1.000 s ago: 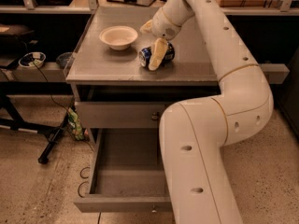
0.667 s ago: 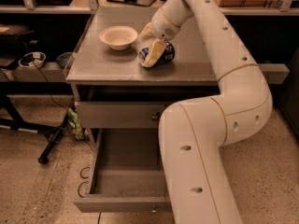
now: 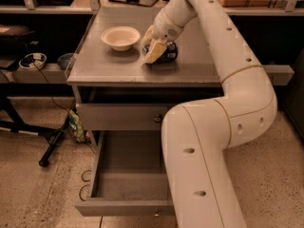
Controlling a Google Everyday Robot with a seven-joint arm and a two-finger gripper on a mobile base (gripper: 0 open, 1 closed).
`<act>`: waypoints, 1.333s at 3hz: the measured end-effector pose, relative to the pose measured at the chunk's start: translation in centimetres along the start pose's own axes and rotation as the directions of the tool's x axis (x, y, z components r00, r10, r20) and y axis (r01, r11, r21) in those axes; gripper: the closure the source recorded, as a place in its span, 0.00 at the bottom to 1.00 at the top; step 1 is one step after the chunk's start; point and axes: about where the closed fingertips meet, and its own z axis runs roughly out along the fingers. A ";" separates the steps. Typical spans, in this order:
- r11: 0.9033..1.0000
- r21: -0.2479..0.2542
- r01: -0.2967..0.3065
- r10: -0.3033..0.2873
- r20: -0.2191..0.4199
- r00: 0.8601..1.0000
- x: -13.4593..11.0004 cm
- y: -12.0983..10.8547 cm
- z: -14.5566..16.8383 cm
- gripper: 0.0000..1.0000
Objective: Place pepsi can into middle drawer
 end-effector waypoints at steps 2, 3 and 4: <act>1.000 0.015 0.008 -0.009 0.012 1.000 -0.4 -0.5 0.4 1.00; 0.997 0.023 0.080 -0.081 0.076 0.994 -2.7 -0.5 -0.3 1.00; 0.989 0.050 0.136 -0.141 0.130 0.981 -4.6 -0.3 -2.0 1.00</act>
Offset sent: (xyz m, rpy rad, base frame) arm 0.0000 0.0000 0.0000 0.0000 0.0000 0.0000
